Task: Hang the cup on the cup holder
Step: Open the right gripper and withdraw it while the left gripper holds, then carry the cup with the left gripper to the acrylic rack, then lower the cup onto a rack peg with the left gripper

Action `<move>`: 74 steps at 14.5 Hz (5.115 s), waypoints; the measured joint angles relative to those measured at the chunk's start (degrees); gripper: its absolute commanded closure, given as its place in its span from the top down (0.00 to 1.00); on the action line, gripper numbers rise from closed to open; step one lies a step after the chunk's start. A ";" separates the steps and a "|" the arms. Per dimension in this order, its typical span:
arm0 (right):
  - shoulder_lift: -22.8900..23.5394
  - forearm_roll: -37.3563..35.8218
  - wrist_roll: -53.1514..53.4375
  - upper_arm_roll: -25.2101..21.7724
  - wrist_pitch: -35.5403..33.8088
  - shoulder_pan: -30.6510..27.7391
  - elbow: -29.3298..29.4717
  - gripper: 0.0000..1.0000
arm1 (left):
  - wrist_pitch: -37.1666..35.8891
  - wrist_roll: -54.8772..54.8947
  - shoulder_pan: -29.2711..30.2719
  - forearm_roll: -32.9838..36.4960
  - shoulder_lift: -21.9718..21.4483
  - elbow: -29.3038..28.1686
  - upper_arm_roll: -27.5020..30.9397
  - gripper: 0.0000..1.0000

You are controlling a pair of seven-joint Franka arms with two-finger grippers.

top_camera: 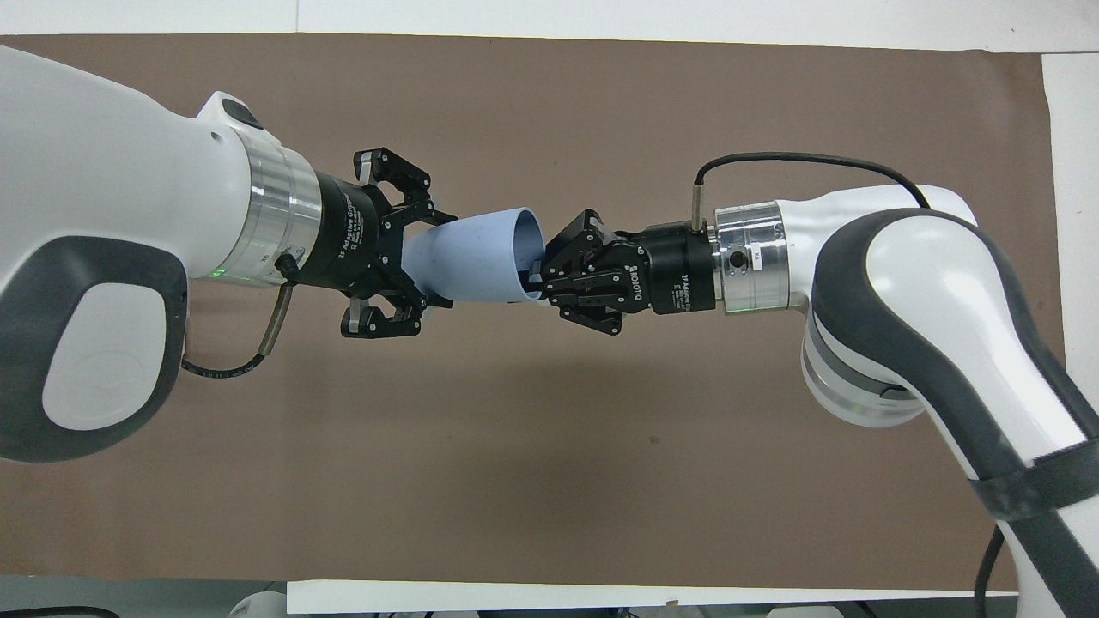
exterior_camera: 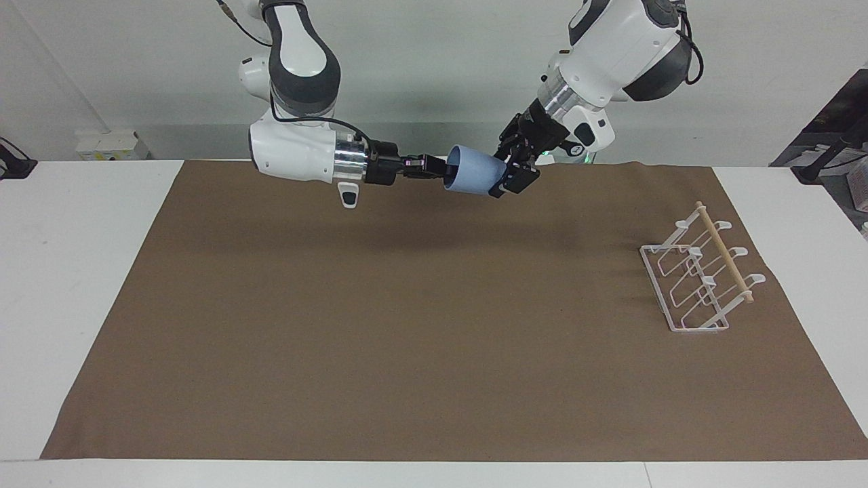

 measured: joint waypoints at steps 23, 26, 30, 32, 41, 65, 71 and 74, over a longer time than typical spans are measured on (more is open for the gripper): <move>-5.36 -80.95 -6.46 -1.21 -20.18 -17.99 21.13 0.99 | -12.07 -9.24 10.09 72.02 -1.26 -7.91 1.02 0.45; -5.13 -84.98 -9.11 -1.18 -27.28 -19.50 26.29 0.99 | -12.06 -12.31 10.17 82.08 3.88 -8.39 0.93 0.45; -3.41 -86.46 -11.70 -1.14 -31.44 -19.79 28.58 0.99 | -12.00 -13.79 11.25 91.29 9.33 -8.34 0.93 0.45; -1.80 -86.50 -11.91 -1.11 -32.52 -19.78 28.62 0.99 | -11.99 -13.79 11.73 95.25 10.52 -8.35 0.96 0.45; -1.14 -86.50 -12.04 -1.42 -29.19 -19.72 27.04 0.99 | -11.97 -13.91 12.30 98.71 17.65 -6.65 0.70 0.45; -1.64 -86.50 -12.05 -1.95 -28.81 -19.74 26.15 0.99 | -10.00 -13.90 12.37 95.05 18.72 -8.03 0.08 0.58; -1.64 -86.50 -12.05 -1.99 -28.81 -19.75 26.15 0.99 | -7.55 -11.33 13.81 92.54 18.96 -8.06 0.16 1.00; -1.64 -86.50 -12.05 -1.99 -28.81 -19.75 26.15 0.99 | -7.56 -9.60 13.77 91.49 18.94 -7.86 0.13 1.00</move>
